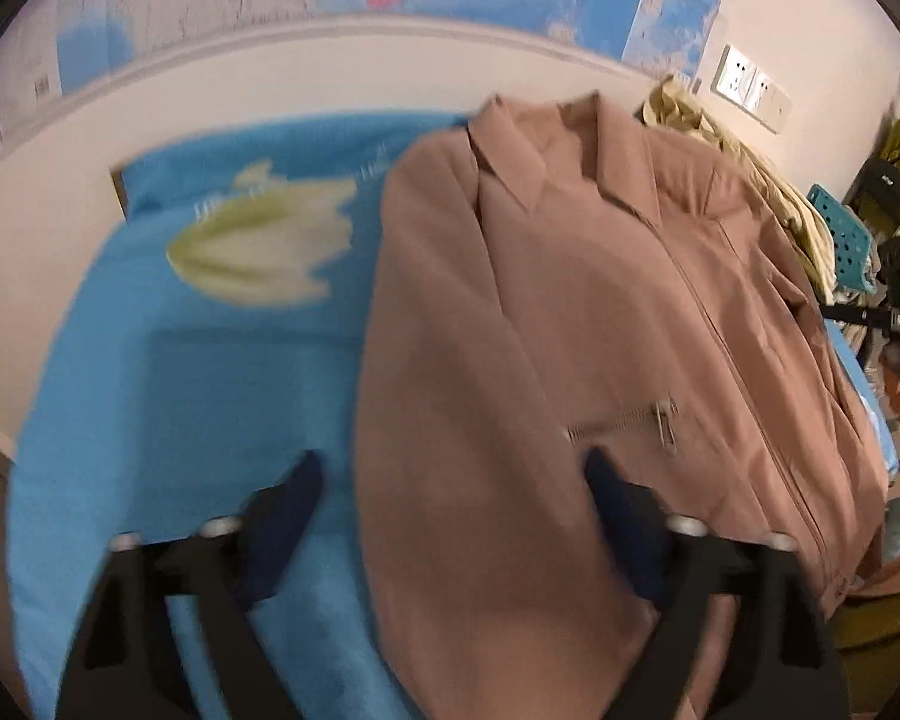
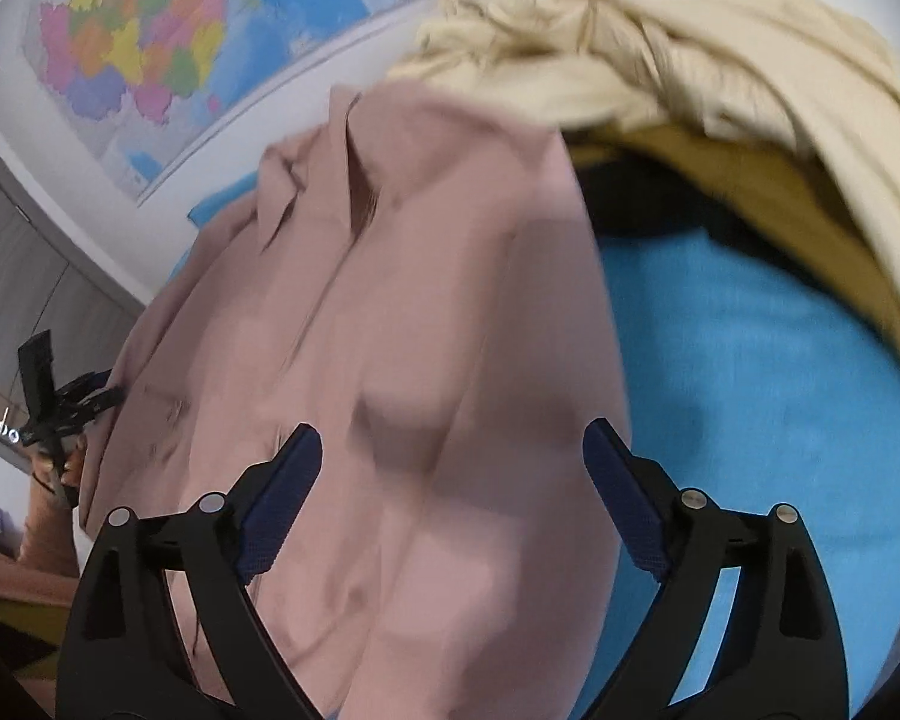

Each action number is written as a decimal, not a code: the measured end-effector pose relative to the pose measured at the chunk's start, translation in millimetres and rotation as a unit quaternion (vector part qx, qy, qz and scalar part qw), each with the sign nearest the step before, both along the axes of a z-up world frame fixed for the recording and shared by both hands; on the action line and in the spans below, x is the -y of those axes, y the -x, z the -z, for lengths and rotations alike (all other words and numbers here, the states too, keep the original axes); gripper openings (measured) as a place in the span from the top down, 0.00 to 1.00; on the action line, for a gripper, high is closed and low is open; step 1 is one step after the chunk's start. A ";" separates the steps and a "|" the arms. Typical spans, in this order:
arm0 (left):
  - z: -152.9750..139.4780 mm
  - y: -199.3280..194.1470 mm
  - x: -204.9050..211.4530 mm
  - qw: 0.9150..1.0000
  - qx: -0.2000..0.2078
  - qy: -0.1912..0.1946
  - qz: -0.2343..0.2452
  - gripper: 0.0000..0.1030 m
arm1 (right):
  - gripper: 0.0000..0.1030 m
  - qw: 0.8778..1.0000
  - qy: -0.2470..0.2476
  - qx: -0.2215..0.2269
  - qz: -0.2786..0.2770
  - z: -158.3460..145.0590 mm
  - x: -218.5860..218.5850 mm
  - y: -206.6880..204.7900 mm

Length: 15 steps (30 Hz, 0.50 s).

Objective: Fold large clothes
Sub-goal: 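Lay the pink jacket flat on the blue sheet and open both grippers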

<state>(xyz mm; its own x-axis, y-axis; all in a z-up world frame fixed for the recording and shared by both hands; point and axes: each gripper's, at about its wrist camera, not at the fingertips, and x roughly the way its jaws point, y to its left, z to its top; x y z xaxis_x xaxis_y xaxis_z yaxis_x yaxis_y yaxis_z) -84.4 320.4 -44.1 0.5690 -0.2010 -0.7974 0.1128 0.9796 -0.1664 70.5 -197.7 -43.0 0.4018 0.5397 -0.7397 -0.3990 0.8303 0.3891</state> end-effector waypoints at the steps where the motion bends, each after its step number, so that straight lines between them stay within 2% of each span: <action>1: 3.5 0.6 -2.7 1.000 -0.007 0.010 -0.001 0.81 | 0.15 1.000 0.000 -0.002 0.002 2.4 0.6 4.2; 2: 5.4 -2.4 -5.8 1.000 -0.013 0.019 -0.010 0.95 | 0.15 1.000 -0.002 -0.006 0.003 5.5 2.6 9.3; 3: 3.7 -5.3 -14.3 0.999 -0.016 0.028 -0.028 0.97 | 0.15 1.000 -0.005 -0.007 0.006 6.7 2.7 10.7; 7: -31.7 -11.2 -53.1 0.993 0.020 -0.002 -0.114 0.96 | 0.20 1.000 -0.012 -0.008 0.013 6.7 11.2 17.7; 8: -41.9 -12.6 -68.4 0.989 0.024 0.001 -0.144 0.93 | 0.20 1.000 -0.012 -0.006 0.015 6.2 12.6 19.8; 9: -50.7 -15.3 -87.1 0.981 0.020 -0.026 -0.193 0.77 | 0.20 1.000 -0.010 -0.003 0.020 4.6 12.8 20.2; 10: -53.9 -18.0 -94.4 0.973 0.018 -0.063 -0.221 0.56 | 0.20 1.000 -0.009 0.000 0.023 3.1 13.0 21.1; 12: -50.4 -24.6 -100.2 0.956 0.008 -0.148 -0.253 0.41 | 0.20 1.000 -0.008 0.004 0.026 2.9 19.0 26.9; 13: -45.7 -25.6 -98.7 0.954 -0.002 -0.158 -0.254 0.37 | 0.19 1.000 -0.004 0.005 0.028 3.5 23.5 30.9; 14: -41.7 -24.8 -96.1 0.957 -0.008 -0.149 -0.249 0.36 | 0.16 1.000 -0.003 0.005 0.028 3.9 24.5 33.7; 15: -38.5 -18.3 -88.1 0.966 -0.004 -0.122 -0.228 0.36 | 0.15 1.000 -0.005 0.003 0.027 4.8 25.6 38.3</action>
<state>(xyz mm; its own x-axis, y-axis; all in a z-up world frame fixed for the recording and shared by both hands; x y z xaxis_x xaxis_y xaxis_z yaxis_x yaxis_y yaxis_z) -66.1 408.5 -5.6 0.5473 0.2627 -0.7947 -0.3397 0.9375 0.0759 32.2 -223.3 -47.8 0.4359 0.5243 -0.7315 -0.3558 0.8469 0.3951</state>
